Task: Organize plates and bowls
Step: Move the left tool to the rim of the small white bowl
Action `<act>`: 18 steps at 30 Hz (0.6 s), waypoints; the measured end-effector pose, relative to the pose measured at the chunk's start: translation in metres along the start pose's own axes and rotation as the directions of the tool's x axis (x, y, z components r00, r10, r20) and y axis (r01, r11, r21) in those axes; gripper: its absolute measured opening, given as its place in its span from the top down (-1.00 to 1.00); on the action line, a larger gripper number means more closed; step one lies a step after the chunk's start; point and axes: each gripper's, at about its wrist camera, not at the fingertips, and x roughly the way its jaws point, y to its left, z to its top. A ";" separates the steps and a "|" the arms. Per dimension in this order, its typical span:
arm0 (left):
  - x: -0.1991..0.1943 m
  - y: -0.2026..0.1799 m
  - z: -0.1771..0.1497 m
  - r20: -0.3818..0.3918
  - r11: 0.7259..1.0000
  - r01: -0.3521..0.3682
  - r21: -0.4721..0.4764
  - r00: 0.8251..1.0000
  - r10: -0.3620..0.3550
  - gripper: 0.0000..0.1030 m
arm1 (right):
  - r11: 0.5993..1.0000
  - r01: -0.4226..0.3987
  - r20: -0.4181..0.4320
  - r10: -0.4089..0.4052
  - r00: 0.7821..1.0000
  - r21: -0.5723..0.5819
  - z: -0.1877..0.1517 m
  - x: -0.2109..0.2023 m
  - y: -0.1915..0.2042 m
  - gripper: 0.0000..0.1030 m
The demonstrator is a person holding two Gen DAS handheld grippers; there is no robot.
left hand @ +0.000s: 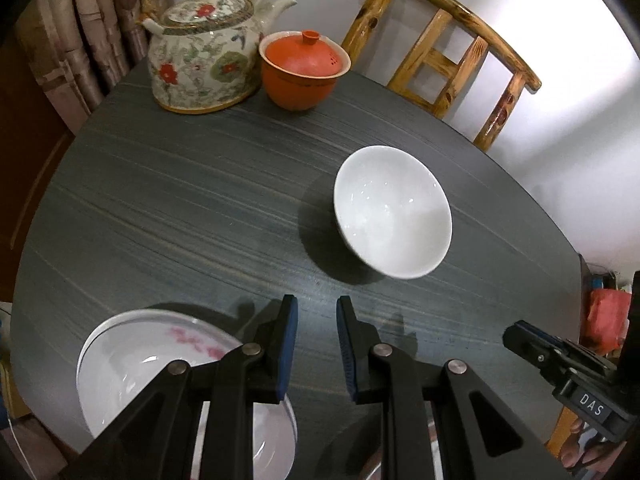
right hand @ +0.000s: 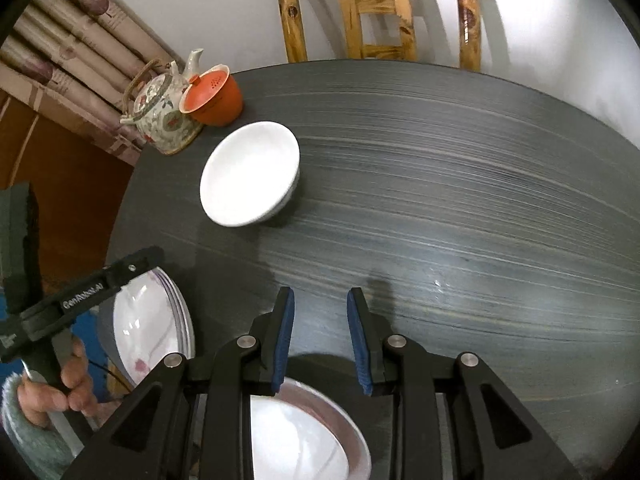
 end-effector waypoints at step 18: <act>0.039 -0.002 0.052 -0.005 0.986 0.134 -0.100 0.991 -0.136 0.61 | 0.998 -0.046 0.035 0.044 0.998 0.051 0.070 0.042 0.012 0.48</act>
